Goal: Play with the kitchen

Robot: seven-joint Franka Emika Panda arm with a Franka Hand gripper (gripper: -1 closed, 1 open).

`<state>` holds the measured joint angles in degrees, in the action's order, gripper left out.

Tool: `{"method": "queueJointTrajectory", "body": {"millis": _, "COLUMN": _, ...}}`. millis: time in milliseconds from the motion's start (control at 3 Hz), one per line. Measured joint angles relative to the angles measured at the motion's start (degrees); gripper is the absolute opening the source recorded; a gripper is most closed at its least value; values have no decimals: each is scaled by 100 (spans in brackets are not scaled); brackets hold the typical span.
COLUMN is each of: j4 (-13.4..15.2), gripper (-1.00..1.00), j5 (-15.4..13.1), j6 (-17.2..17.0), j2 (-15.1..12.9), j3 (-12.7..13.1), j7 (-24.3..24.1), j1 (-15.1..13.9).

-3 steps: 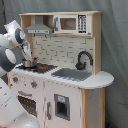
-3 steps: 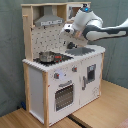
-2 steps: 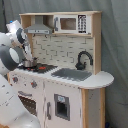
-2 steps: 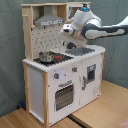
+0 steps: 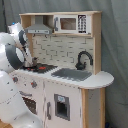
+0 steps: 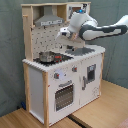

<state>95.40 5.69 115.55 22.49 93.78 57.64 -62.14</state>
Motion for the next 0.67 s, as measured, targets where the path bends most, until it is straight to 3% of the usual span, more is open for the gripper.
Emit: {"method": "queueJointTrajectory", "body": {"millis": 667, "j4": -326, "gripper": 100, "j5": 1, "j6": 1, "j2": 3, "j3": 868, "j7": 236, "j1": -906}}
